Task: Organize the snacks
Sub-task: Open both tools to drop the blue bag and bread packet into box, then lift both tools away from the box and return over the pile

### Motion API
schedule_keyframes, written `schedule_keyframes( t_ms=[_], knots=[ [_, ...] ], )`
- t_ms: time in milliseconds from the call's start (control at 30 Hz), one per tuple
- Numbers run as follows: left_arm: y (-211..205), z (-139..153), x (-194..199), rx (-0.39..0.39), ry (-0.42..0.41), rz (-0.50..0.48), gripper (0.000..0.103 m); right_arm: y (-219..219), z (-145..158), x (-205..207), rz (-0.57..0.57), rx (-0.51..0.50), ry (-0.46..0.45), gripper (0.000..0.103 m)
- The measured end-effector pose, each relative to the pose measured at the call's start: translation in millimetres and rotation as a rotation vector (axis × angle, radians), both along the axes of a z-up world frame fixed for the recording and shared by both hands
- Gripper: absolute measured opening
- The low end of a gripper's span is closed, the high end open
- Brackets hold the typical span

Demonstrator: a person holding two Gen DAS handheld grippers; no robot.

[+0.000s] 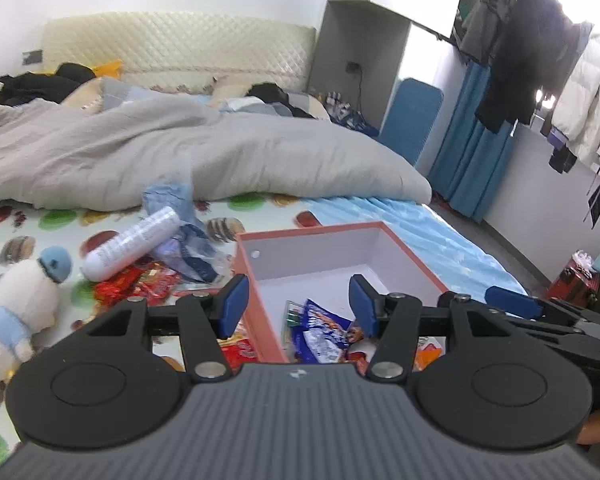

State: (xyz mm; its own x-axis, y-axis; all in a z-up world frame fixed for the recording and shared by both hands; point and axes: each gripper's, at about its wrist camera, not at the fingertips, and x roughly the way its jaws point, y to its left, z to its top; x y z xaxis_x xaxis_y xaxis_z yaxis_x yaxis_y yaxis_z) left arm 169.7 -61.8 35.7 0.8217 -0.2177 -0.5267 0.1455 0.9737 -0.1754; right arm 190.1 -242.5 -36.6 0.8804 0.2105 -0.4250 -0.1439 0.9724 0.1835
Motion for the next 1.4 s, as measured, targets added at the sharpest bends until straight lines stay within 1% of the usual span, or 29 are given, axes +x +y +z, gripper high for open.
schedule_keyframes(
  t_ms=[67, 133, 200, 433, 600, 733, 867, 967, 1067, 1267, 1400],
  knots=[
    [10.9, -1.3, -15.1, 0.003, -0.028, 0.015, 0.066, 8.9, 1.2, -9.4, 0.015, 0.002, -0.024, 0.074],
    [19.5, -4.9, -27.9, 0.014, -0.027, 0.039, 0.066, 18.6, -1.4, -18.2, 0.031, 0.01, -0.037, 0.074],
    [29.8, -10.2, -41.1, 0.008, -0.025, 0.051, 0.066, 26.5, -5.1, -24.3, 0.047, 0.012, -0.031, 0.074],
    [61.8, -32.5, -84.8, 0.035, -0.02, 0.122, 0.066, 53.4, -21.6, -47.5, 0.105, 0.011, -0.026, 0.074],
    [80.8, -53.6, -107.3, 0.027, 0.004, 0.151, 0.066, 73.7, -40.3, -60.4, 0.138, 0.007, -0.001, 0.074],
    [93.8, -68.1, -123.6, 0.037, 0.008, 0.202, 0.066, 86.4, -55.7, -69.2, 0.192, 0.037, 0.023, 0.074],
    [107.4, -79.8, -137.4, 0.031, 0.008, 0.249, 0.066, 98.1, -69.7, -73.7, 0.221, 0.038, 0.045, 0.074],
    [116.4, -92.6, -145.3, 0.014, 0.023, 0.268, 0.066, 104.3, -82.4, -79.7, 0.235, 0.03, 0.055, 0.074],
    [121.7, -110.4, -148.2, -0.003, 0.048, 0.288, 0.067, 111.7, -95.3, -83.2, 0.255, 0.009, 0.077, 0.074],
    [133.2, -144.9, -143.9, -0.033, 0.117, 0.303, 0.067, 128.0, -111.2, -87.1, 0.267, -0.076, 0.089, 0.074],
    [142.7, -160.3, -129.5, -0.052, 0.13, 0.306, 0.067, 143.9, -117.3, -82.5, 0.289, -0.173, 0.083, 0.073]
  ],
)
